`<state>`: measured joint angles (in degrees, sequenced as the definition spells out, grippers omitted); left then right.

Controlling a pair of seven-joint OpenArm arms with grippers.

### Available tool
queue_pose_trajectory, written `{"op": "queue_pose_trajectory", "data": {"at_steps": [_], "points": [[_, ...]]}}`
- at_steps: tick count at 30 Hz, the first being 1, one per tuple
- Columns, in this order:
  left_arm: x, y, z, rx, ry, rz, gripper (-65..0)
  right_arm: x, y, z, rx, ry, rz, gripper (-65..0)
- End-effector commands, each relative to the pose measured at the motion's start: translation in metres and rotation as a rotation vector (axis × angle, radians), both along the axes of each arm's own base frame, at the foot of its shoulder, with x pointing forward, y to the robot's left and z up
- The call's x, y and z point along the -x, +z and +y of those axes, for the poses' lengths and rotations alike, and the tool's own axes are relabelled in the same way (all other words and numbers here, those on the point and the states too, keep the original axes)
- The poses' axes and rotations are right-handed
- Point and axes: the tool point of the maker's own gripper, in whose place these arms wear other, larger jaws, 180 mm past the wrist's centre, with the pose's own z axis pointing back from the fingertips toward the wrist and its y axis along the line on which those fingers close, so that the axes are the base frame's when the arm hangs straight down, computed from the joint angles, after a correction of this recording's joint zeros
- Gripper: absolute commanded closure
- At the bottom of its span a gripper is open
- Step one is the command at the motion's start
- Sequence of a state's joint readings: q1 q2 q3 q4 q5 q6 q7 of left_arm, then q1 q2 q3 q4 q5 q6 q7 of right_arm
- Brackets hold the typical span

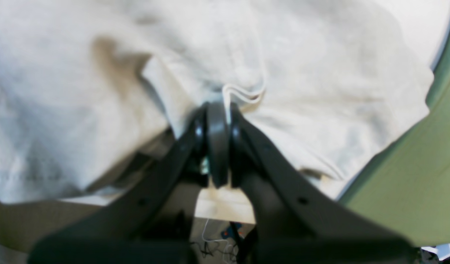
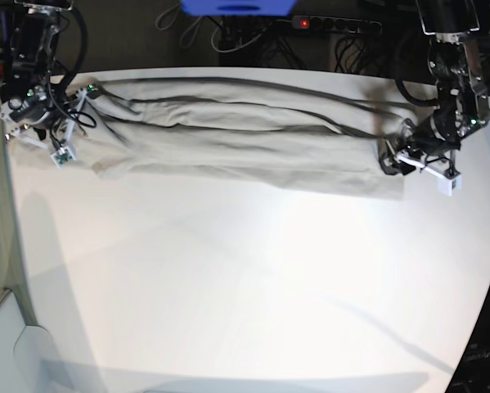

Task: Layout the t-shirt on the table in an organized manner, then fold the t-shirt properly
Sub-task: 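Release the hem and regrasp the folded strip ends with both grippers, then carry the strip end with the left gripper toward the right gripper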

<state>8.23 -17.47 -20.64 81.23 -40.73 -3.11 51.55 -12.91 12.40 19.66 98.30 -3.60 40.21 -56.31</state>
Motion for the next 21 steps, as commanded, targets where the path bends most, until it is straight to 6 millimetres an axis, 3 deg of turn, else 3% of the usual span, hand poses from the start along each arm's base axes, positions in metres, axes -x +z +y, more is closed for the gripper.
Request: {"op": "queue_pose_trajectory", "data": {"at_steps": [1,4,6,8,14,21], "points": [[0.029,-0.024,0.001,-0.037,-0.024,0.146,-35.7,-0.004,0.007,-0.007,0.018,-0.002,-0.018,0.0],[0.031,-0.028,-0.006,-0.048,-0.055,0.159,-30.5,-0.005,0.007,-0.007,0.018,-0.002,-0.019,0.0],[0.032,-0.030,-0.009,-0.060,-0.075,0.169,-18.0,-0.005,0.007,-0.007,0.019,-0.002,-0.019,0.0],[0.033,-0.031,-0.009,-0.073,-0.084,0.174,-1.0,-0.006,0.008,-0.007,0.019,-0.002,-0.020,0.0],[0.028,-0.022,-0.010,-0.081,-0.082,0.145,-0.1,-0.008,0.009,-0.006,0.018,0.002,-0.025,0.0],[0.011,0.037,-0.021,-0.085,-0.028,-0.040,0.0,-0.016,0.007,-0.005,0.010,0.001,-0.029,0.0]]}}
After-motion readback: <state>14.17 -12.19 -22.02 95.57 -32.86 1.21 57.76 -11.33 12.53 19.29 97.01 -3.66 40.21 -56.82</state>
